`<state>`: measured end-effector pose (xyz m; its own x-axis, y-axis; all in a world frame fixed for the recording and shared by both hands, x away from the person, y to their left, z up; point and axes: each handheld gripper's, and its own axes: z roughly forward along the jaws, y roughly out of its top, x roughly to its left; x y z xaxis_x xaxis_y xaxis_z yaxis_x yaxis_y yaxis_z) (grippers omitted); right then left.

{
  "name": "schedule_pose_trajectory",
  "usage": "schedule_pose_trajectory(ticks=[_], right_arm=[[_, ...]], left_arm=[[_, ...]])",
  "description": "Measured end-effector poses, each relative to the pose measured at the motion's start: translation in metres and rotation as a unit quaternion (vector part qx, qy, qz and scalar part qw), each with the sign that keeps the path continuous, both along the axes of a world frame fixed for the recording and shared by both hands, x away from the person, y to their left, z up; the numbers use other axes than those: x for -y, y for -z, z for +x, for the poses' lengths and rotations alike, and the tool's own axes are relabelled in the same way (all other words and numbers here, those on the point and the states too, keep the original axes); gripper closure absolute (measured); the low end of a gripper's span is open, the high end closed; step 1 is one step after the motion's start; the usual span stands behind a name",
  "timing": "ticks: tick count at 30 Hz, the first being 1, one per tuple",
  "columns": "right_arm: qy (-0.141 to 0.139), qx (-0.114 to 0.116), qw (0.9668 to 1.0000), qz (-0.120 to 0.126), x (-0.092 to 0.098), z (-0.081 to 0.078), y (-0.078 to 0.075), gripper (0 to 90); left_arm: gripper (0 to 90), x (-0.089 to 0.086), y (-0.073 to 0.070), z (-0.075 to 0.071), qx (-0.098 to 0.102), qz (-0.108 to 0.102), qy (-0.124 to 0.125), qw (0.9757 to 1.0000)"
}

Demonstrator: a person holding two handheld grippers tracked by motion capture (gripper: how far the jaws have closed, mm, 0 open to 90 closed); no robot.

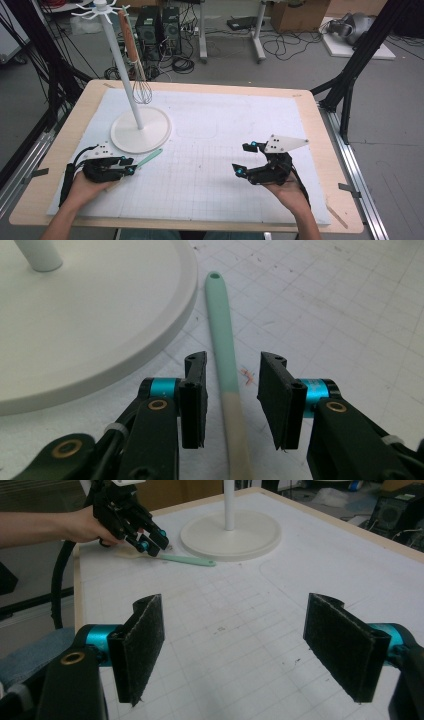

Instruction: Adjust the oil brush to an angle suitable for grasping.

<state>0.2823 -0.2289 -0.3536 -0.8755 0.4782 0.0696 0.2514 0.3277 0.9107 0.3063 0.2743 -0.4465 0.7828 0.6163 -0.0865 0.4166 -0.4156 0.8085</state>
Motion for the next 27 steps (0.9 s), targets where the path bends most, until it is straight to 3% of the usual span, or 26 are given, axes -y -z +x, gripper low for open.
schedule_pose_trajectory(ticks=[9, 17, 23, 27], right_arm=[[0.0, -0.001, 1.0, 0.001, 0.0, 0.0, 0.0, 23.4], [0.0, 0.002, 1.0, 0.0, 0.0, 0.0, 0.0, 23.4], [-0.001, 0.001, 1.0, 0.0, -0.001, 0.001, 0.0, 23.4], [-0.002, -0.002, 1.0, -0.001, -0.002, 0.0, 0.0, 23.4]], left_arm=[[67.2, 0.002, 0.002, 0.001, -0.011, 0.022, 0.0, 0.9997], [69.4, 0.003, 0.001, 0.001, -0.013, 0.023, -0.004, 0.9996], [73.9, 0.009, -0.001, -0.001, 0.009, 0.06, 0.0, 0.9982], [79.2, 0.012, -0.002, -0.002, 0.011, 0.068, 0.005, 0.9976]])
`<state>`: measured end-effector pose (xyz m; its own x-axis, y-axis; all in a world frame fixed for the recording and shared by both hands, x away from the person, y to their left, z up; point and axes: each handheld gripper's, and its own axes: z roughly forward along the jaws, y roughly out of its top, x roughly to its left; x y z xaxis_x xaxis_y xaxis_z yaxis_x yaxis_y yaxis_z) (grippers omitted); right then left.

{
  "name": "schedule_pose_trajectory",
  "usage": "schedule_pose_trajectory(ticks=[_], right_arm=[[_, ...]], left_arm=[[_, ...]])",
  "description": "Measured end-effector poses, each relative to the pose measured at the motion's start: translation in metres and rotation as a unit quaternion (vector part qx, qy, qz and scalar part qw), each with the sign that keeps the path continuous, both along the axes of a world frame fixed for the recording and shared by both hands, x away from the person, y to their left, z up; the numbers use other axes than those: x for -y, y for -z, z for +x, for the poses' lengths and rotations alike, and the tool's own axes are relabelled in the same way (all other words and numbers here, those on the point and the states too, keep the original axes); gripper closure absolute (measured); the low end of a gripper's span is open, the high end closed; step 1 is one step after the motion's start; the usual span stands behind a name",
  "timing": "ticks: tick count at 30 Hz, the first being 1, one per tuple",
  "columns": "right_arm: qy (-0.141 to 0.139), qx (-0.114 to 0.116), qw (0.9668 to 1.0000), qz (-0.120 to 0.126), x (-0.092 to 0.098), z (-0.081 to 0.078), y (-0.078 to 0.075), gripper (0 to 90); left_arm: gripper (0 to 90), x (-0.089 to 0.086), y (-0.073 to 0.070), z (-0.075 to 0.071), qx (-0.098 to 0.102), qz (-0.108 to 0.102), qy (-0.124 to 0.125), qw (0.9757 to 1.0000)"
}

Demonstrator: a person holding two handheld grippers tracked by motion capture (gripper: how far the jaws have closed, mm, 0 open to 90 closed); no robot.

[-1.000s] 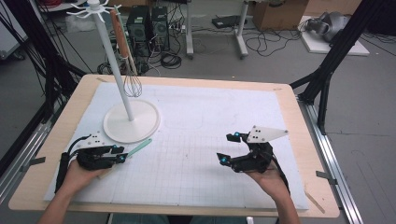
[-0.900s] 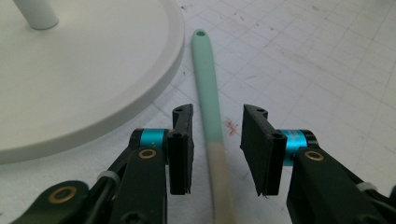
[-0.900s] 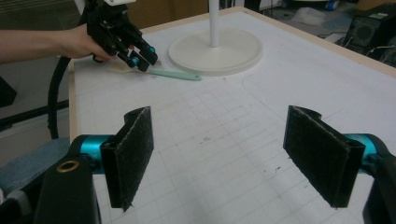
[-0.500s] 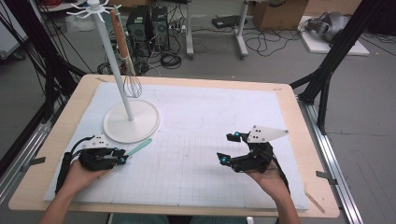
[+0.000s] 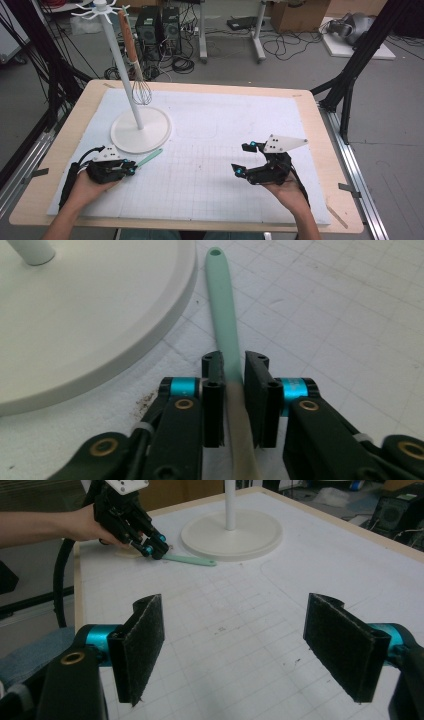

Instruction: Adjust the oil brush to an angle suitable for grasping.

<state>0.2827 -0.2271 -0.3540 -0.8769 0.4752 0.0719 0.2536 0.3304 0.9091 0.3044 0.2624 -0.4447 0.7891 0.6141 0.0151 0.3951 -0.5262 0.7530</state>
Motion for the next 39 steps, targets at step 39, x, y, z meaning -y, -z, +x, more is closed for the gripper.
schedule_pose_trajectory(ticks=[39], right_arm=[[-0.013, -0.012, 0.9997, -0.018, -0.012, 0.002, 0.011, 23.4]], left_arm=[[81.7, -0.004, -0.006, 0.001, -0.018, -0.02, 0.005, 0.9996]])
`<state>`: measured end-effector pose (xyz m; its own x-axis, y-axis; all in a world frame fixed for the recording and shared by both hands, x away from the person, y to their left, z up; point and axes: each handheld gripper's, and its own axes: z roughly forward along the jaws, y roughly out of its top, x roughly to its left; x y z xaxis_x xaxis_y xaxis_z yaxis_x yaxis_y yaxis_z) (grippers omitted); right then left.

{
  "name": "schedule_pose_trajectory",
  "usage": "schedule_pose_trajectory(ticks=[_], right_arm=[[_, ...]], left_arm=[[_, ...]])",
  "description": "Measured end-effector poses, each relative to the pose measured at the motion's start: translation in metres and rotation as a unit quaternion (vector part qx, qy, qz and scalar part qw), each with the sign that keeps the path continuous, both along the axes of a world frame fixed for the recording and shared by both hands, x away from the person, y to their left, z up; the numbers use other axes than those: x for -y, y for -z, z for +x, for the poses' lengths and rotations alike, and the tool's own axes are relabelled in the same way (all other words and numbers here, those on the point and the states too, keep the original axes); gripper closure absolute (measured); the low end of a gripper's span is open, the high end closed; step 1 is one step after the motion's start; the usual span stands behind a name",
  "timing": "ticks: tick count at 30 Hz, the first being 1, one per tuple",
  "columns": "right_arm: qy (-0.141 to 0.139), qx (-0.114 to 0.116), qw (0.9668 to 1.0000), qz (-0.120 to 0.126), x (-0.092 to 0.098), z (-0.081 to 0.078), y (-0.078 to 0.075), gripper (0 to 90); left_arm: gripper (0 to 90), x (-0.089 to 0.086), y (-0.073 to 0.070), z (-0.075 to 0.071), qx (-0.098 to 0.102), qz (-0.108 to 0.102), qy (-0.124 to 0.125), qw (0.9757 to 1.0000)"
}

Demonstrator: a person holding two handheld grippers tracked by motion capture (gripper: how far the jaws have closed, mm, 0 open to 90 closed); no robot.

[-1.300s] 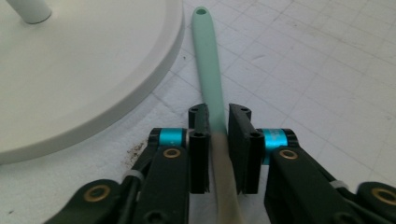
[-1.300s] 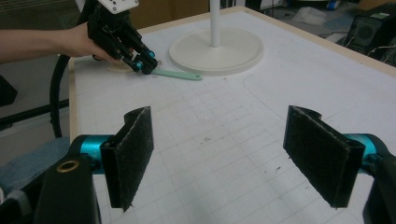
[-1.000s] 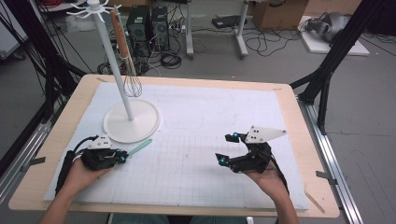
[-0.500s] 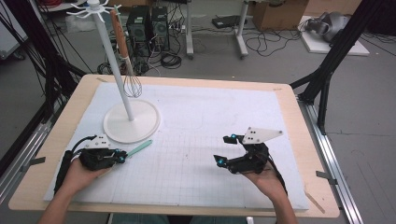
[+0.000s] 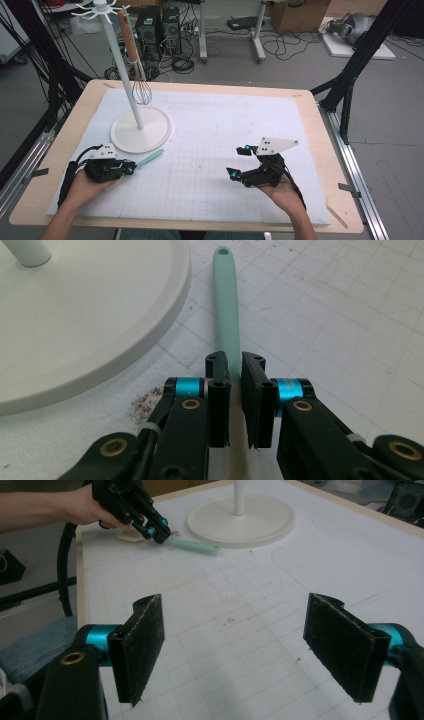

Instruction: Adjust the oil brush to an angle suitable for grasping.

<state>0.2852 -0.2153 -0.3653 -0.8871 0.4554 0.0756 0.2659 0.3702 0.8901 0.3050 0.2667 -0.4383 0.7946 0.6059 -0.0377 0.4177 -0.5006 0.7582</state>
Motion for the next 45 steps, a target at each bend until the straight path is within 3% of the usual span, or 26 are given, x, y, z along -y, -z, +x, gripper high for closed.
schedule_pose_trajectory(ticks=[25, 45], right_arm=[[-0.011, -0.01, 0.9999, -0.007, -0.012, 0.001, 0.006, 23.2], [-0.029, -0.019, 0.9992, -0.017, -0.032, 0.007, 0.009, 22.1]], left_arm=[[81.7, 0.001, -0.004, -0.002, 0.003, -0.018, 0.011, 0.9998], [81.7, 0.008, -0.009, -0.006, 0.007, -0.017, 0.03, 0.9994]])
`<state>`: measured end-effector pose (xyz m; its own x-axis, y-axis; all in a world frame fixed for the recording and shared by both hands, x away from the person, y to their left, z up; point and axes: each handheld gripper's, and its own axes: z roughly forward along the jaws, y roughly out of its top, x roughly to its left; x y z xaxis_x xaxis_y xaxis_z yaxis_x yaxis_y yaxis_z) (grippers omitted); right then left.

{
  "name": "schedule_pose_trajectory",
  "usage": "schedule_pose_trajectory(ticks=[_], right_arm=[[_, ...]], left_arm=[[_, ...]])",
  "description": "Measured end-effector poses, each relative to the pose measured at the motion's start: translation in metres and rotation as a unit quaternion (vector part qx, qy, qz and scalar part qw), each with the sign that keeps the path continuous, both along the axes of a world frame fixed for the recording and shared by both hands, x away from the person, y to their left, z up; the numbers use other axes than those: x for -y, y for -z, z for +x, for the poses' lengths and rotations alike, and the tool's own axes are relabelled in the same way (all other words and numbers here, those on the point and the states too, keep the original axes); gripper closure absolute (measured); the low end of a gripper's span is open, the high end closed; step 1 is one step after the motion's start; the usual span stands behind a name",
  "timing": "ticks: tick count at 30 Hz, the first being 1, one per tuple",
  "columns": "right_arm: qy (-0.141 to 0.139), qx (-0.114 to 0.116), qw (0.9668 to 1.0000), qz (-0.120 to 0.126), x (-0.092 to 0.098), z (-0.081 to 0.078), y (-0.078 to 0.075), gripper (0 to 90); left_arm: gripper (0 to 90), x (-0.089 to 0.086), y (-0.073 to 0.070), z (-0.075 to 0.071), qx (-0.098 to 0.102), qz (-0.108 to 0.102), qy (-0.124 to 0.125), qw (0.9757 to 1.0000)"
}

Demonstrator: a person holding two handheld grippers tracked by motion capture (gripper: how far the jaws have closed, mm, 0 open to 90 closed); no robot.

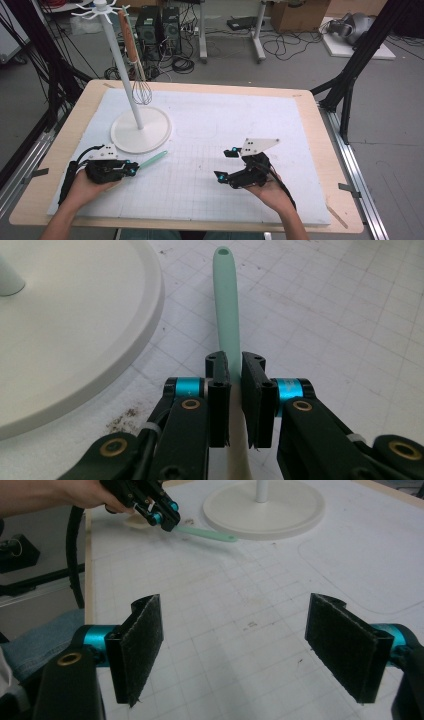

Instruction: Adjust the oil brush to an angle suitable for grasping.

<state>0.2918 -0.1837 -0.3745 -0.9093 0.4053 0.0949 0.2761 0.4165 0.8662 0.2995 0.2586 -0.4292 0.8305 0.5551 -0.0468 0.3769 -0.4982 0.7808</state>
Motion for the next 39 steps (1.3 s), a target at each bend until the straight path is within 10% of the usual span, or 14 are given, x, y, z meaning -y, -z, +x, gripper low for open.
schedule_pose_trajectory(ticks=[39], right_arm=[[-0.042, -0.025, 0.9987, 0.011, -0.037, 0.017, -0.001, 20.6]], left_arm=[[81.6, 0.035, -0.027, -0.01, 0.015, -0.03, 0.079, 0.9963]])
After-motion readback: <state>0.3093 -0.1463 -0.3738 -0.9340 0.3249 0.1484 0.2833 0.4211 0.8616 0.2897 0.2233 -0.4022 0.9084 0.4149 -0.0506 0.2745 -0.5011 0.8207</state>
